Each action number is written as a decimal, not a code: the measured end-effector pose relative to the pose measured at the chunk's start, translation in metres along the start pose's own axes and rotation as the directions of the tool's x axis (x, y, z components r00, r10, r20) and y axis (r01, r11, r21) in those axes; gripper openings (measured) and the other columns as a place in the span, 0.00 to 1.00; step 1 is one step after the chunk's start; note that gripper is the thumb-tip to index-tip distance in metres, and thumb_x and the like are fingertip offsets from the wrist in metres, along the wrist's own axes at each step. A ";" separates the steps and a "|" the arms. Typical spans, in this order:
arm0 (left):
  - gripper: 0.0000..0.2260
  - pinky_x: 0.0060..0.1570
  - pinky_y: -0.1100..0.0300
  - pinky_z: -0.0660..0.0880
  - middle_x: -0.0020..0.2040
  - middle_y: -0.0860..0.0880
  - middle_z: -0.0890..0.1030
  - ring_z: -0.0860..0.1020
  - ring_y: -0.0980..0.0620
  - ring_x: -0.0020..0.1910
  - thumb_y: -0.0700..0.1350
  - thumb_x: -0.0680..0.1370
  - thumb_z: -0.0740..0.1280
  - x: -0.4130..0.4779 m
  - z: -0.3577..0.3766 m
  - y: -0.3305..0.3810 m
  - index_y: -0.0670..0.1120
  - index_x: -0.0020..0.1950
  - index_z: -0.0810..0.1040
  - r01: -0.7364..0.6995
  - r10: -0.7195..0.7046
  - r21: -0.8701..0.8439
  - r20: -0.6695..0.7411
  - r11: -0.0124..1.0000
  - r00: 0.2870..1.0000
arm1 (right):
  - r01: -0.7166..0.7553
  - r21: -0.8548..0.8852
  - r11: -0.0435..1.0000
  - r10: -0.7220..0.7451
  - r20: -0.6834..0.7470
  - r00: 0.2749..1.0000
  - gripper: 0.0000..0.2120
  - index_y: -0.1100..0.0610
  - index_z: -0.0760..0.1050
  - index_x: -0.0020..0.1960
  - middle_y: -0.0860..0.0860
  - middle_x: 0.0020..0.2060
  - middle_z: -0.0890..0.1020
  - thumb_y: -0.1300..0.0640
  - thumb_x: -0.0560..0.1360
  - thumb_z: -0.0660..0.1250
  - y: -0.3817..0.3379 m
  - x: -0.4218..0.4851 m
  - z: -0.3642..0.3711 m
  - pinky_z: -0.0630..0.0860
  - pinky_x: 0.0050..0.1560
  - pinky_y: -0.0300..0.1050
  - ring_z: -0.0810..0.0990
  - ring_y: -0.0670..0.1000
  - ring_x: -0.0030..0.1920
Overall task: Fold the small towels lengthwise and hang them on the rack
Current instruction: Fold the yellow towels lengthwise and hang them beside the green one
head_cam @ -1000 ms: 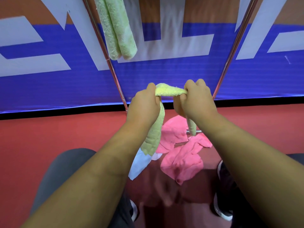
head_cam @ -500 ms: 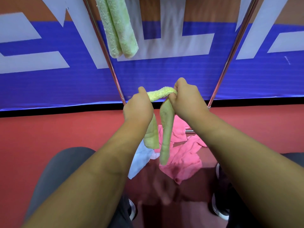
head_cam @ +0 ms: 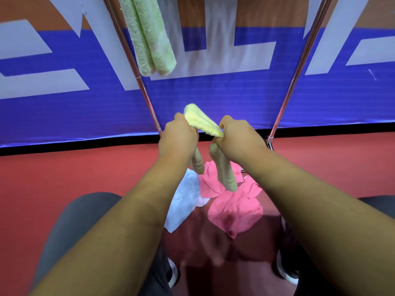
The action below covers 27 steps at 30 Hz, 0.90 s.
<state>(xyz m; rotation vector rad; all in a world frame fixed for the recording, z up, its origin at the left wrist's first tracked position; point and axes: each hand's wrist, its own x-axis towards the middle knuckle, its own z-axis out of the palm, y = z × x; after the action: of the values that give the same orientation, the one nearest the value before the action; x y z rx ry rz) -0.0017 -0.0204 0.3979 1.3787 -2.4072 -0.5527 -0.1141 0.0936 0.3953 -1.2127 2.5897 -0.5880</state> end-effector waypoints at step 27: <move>0.08 0.43 0.48 0.79 0.44 0.45 0.82 0.79 0.40 0.44 0.41 0.80 0.62 -0.038 -0.032 0.026 0.47 0.55 0.80 -0.233 0.232 -0.054 -0.018 0.971 0.973 | 0.014 0.158 0.987 0.020 -0.212 0.977 0.10 0.55 0.81 0.53 0.55 0.39 0.81 0.55 0.80 0.61 0.001 -0.032 -0.043 0.71 0.37 0.49 0.80 0.61 0.43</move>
<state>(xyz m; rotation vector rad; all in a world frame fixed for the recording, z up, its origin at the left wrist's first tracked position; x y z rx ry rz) 0.0118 0.0190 0.4356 1.0543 -2.4786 -0.5439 -0.1100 0.1303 0.4343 -1.1510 2.6528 -0.9519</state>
